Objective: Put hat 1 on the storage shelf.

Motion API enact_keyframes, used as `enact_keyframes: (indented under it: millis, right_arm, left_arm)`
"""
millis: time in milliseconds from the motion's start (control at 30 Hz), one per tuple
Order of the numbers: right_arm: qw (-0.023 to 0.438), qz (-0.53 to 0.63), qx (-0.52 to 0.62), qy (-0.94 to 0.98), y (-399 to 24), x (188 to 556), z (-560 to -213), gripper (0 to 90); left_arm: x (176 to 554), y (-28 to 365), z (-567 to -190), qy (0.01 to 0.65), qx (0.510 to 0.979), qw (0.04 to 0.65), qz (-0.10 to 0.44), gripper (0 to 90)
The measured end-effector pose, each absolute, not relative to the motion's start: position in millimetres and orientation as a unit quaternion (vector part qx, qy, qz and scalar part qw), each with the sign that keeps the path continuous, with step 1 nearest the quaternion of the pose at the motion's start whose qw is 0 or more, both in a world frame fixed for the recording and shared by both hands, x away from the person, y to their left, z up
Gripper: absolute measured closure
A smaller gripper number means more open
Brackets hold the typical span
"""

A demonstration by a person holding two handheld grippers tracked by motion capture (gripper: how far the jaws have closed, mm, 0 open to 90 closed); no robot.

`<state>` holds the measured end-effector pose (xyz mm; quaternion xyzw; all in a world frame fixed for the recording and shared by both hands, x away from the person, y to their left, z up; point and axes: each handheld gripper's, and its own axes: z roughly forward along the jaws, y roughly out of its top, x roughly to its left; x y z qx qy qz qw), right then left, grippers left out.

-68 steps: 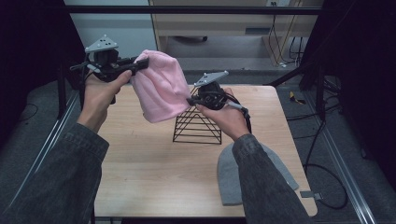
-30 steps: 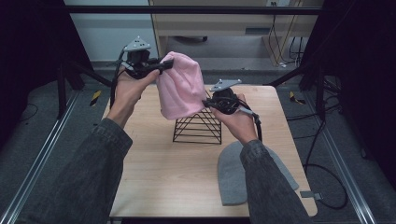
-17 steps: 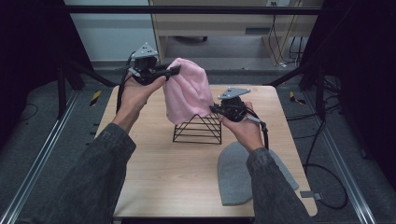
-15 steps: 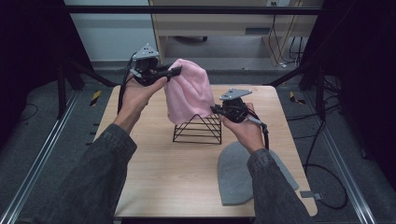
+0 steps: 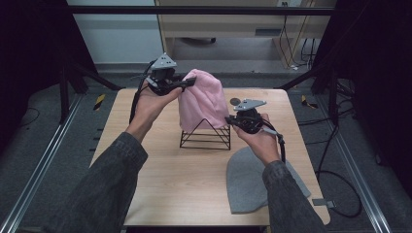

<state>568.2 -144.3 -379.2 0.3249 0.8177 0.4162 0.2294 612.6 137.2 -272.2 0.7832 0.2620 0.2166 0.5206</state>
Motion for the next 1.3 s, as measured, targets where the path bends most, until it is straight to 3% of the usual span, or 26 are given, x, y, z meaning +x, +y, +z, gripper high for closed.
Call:
enact_keyframes:
  millis: [1300]
  right_arm:
    - [0.216, 0.375, 0.340, 0.835, -149.4, 565.7, -420.0, 84.8]
  left_arm:
    - [599.3, 128.3, -309.5, 0.248, 0.807, 0.507, 0.176, 72.2]
